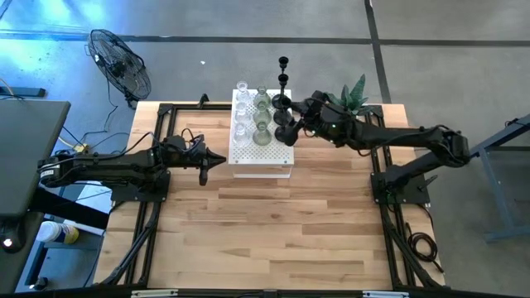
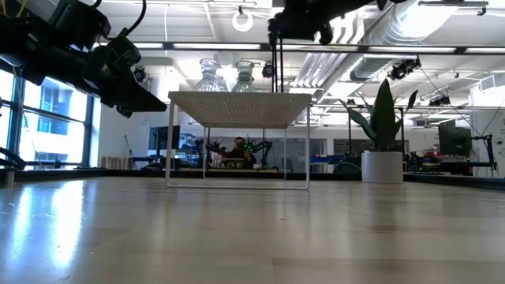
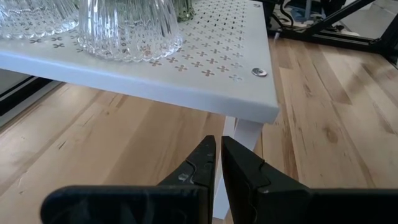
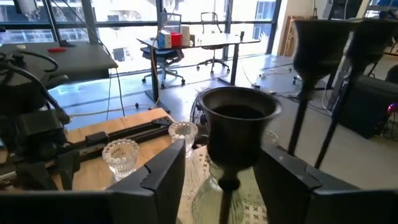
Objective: Pick & Place candle stick holders
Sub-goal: Put the black candle holder on the shelf aligned with the other black candle holders
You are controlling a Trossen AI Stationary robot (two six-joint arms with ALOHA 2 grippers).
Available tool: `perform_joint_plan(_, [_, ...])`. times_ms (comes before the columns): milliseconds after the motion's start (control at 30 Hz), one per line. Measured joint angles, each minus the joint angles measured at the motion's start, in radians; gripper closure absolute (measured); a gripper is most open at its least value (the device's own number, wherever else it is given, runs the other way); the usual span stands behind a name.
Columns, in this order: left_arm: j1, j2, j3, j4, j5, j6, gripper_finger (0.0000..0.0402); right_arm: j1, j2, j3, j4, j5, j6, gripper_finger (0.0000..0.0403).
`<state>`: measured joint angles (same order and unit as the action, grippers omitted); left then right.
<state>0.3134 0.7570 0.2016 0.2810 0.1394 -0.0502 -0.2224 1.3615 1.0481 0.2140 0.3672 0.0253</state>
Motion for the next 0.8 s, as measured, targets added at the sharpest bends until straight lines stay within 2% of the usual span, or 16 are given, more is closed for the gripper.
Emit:
perform_joint_plan(167, [0.000, 0.000, 0.000, 0.000, 0.000, 0.000, 0.0378, 0.022, -0.056, 0.000, -0.099, 0.000, 0.020, 0.0222])
perform_joint_plan(367, [0.000, 0.000, 0.000, 0.000, 0.002, 0.000, 0.0378, 0.090, -0.090, 0.000, -0.326, -0.004, 0.045, 0.0232])
perform_joint_plan(467, [0.000, 0.000, 0.000, 0.001, 0.002, 0.000, 0.0378, 0.136, -0.092, 0.000, -0.460, 0.023, 0.057, 0.0266])
perform_joint_plan(567, [0.000, 0.000, 0.000, 0.002, 0.001, 0.000, 0.0378, 0.162, -0.092, -0.041, -0.515, 0.104, 0.104, 0.0318])
perform_joint_plan(700, [0.000, 0.000, 0.000, 0.010, -0.001, -0.007, 0.0378, 0.134, -0.091, -0.129, -0.464, 0.167, 0.155, 0.0390])
perform_joint_plan(800, [0.000, 0.000, 0.000, 0.011, -0.001, -0.007, 0.0378, 0.087, -0.084, -0.202, -0.358, 0.162, 0.174, 0.0387])
